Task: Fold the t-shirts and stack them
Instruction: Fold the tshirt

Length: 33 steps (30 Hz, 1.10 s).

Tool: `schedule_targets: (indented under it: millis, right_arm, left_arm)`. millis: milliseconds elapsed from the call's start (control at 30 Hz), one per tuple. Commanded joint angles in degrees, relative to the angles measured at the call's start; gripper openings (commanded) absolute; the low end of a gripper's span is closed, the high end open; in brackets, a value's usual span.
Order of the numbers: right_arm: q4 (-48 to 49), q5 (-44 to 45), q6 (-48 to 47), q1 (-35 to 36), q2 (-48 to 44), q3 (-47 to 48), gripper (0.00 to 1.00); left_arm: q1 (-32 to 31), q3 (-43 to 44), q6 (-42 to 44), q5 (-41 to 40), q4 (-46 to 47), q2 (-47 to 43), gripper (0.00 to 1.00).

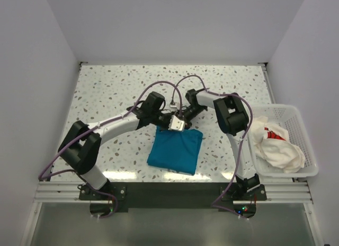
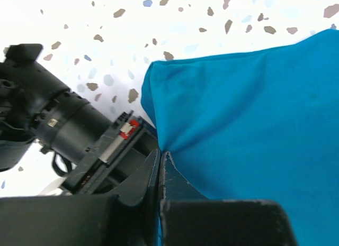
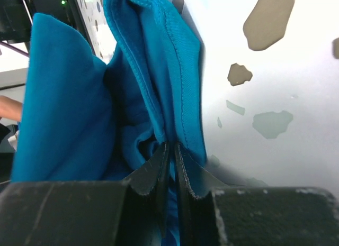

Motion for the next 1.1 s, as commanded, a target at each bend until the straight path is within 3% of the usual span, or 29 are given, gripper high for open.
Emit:
schedule_targets:
  millis: [0,833,1067]
  right_arm:
    - [-0.2,2.3,-3.6,0.7,2.1,0.6,0.13]
    - [-0.1,0.7,-4.2,1.2,2.8,-0.3,0.14]
    - [-1.1,0.7,-4.7,1.2,2.5,0.3,0.14]
  left_arm:
    - [-0.1,0.0,1.6,-0.2,6.6,-2.4,0.0]
    - [3.3,3.3,5.7,1.0,13.1,2.5,0.0]
    - [3.5,0.6,4.1,-0.3,23.4,2.3,0.0]
